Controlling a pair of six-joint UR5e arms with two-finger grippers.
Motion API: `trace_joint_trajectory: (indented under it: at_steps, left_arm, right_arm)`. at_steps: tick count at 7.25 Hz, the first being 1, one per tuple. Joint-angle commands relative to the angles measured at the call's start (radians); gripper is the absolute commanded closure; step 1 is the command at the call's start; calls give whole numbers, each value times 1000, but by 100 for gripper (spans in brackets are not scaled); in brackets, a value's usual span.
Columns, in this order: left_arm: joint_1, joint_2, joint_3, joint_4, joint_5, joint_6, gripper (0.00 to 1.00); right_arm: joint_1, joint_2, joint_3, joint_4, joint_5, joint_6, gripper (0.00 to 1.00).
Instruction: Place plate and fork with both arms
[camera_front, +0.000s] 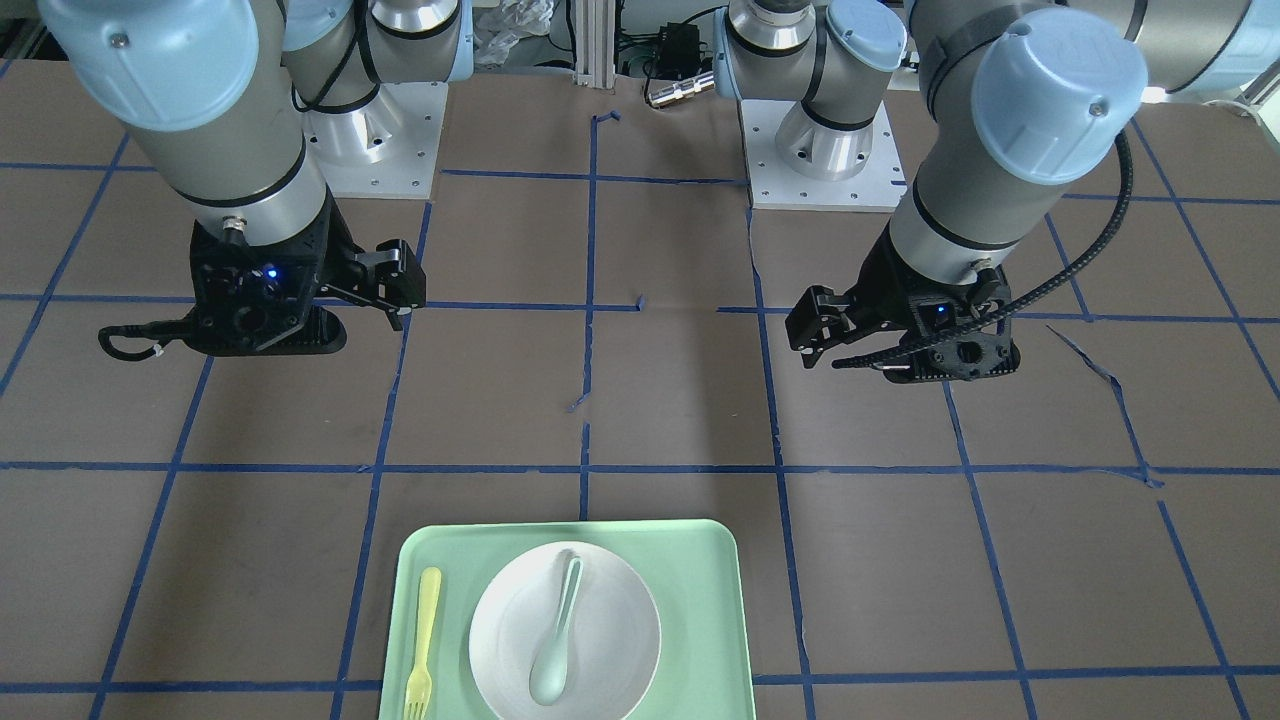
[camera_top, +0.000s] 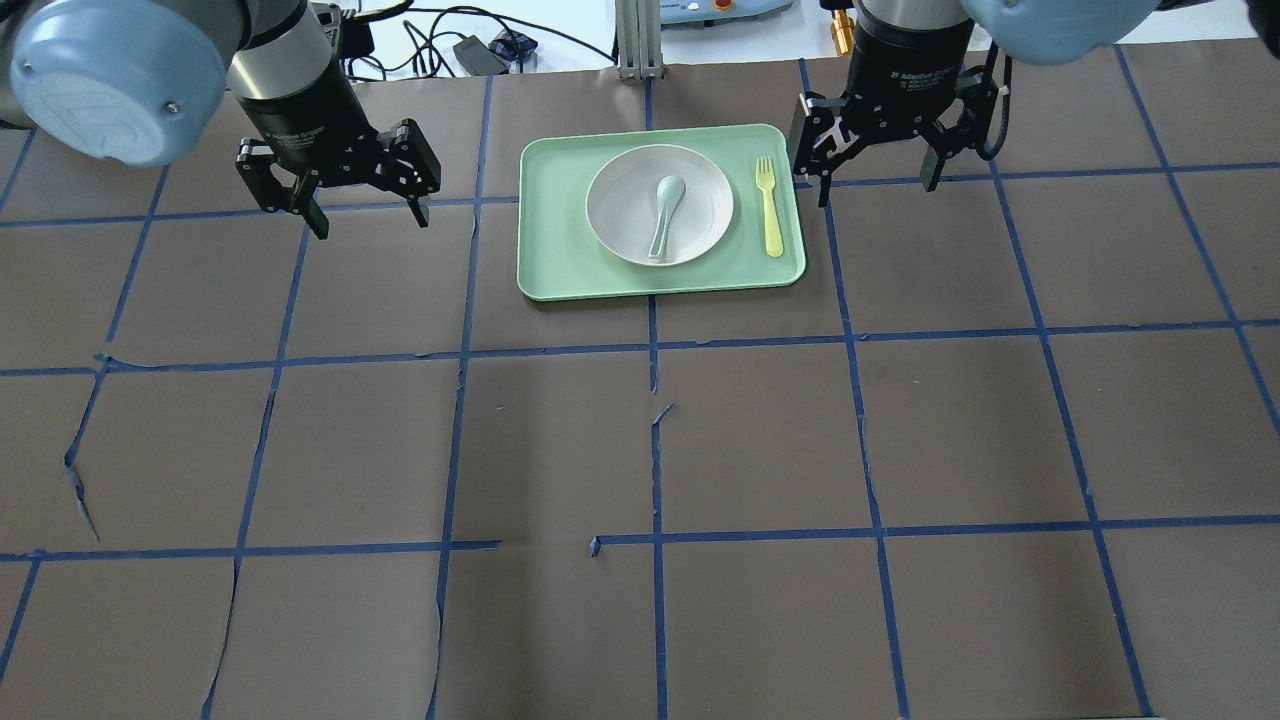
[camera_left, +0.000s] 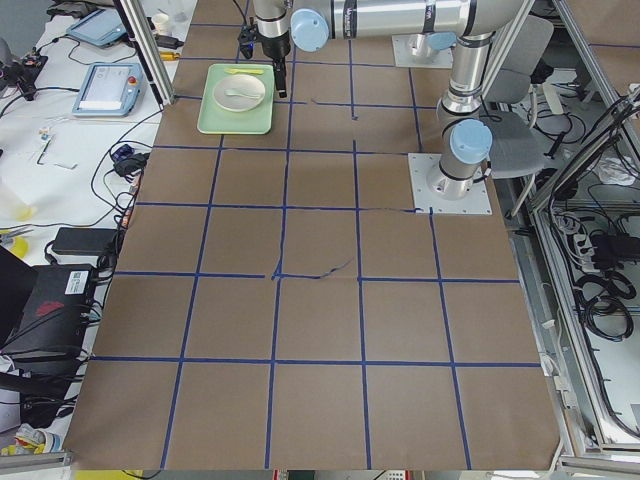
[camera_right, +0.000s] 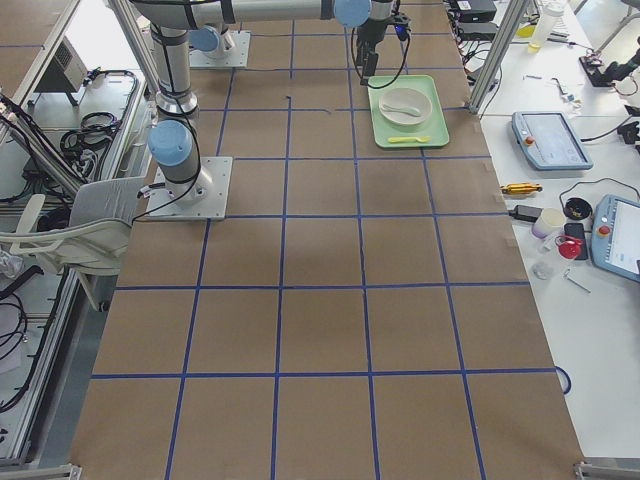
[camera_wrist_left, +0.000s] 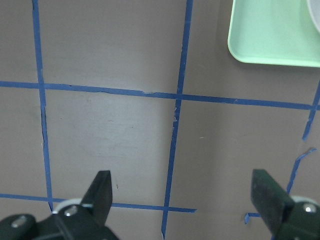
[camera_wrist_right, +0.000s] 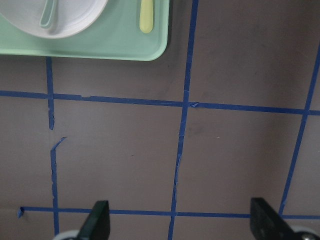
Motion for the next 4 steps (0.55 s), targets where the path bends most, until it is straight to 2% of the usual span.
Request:
trace_joint_trajectory:
  at_steps: [1,4]
  left_arm:
    - [-3,2,-1,-1,-4,18,0]
    - [-3,4,-2,2,7,29,0]
  right_arm:
    - [2,-36,1,13,3,2,0]
    - [3,-32,2,14,6,0,0]
